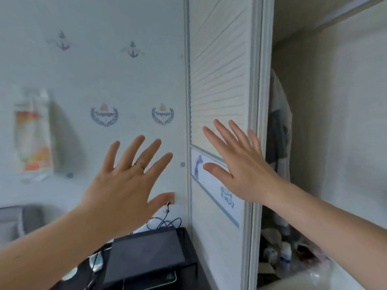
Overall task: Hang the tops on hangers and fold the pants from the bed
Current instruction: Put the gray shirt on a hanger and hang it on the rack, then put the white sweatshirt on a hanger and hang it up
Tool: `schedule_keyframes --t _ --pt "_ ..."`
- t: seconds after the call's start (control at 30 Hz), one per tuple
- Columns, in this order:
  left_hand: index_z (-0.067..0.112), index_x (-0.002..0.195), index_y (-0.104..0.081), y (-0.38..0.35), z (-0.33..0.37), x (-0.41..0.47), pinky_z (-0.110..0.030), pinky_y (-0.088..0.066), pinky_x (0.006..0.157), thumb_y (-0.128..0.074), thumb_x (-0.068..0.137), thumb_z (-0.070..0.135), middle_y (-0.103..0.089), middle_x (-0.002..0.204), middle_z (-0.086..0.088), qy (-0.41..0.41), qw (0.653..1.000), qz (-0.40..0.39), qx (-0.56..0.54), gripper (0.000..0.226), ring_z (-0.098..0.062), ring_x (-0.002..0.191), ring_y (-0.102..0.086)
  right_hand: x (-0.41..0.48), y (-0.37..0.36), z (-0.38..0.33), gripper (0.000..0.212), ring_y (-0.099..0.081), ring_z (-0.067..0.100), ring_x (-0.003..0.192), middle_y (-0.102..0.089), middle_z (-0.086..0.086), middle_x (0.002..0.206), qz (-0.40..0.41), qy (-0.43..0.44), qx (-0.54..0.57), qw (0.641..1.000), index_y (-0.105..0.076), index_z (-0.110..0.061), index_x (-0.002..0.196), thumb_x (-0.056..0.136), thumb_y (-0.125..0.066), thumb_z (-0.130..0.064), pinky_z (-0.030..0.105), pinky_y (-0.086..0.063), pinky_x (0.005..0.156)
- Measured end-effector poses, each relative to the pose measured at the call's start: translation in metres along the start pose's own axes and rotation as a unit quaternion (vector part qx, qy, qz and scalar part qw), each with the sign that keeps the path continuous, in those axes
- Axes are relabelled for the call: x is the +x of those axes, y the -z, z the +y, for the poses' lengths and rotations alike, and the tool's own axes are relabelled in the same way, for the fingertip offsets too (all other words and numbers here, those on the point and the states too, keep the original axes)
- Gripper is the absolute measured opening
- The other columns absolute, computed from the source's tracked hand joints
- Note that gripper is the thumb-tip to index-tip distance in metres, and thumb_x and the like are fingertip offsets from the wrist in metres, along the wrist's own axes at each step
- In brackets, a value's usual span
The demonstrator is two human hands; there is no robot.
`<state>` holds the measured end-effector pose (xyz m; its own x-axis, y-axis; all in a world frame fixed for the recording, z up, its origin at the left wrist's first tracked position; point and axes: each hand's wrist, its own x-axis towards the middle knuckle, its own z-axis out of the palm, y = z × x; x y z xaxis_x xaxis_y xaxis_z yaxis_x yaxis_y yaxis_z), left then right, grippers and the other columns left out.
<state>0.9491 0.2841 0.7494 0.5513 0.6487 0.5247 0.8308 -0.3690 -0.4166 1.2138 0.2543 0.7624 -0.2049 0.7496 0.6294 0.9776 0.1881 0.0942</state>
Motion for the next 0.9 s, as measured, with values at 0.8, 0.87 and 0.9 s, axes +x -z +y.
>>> schedule_keyframes --t 0.8,0.87,0.9 --pt "0.047 0.153 0.013 -0.038 -0.171 -0.618 -0.047 0.013 0.122 0.002 0.079 0.083 0.019 0.164 0.015 0.605 0.76 -0.236 -0.026 0.083 -0.013 0.147 0.03 -0.07 -0.176 -0.639 0.069 0.007 0.006 0.153 0.0 -0.022 0.164 -0.221 0.483 0.344 0.774 0.004 -0.052 0.15 0.086 -0.009 -0.076 0.036 0.012 0.119" --pt "0.048 0.153 0.013 -0.052 -0.18 -0.647 -0.048 0.012 0.122 0.001 0.078 0.084 0.017 0.165 0.015 0.642 0.725 -0.244 -0.044 0.084 -0.01 0.146 0.031 -0.074 -0.199 -0.68 0.071 0.01 0.004 0.152 0.004 -0.024 0.164 -0.251 0.501 0.351 0.75 0.006 -0.053 0.15 0.085 -0.008 -0.077 0.038 0.012 0.12" --pt "0.048 0.153 0.012 -0.06 -0.187 -0.66 -0.047 0.013 0.122 0.0 0.078 0.085 0.016 0.165 0.014 0.656 0.711 -0.249 -0.052 0.084 -0.009 0.146 0.032 -0.074 -0.21 -0.699 0.073 0.011 0.003 0.151 0.004 -0.025 0.164 -0.266 0.507 0.355 0.739 0.005 -0.053 0.151 0.084 -0.007 -0.079 0.039 0.012 0.12"
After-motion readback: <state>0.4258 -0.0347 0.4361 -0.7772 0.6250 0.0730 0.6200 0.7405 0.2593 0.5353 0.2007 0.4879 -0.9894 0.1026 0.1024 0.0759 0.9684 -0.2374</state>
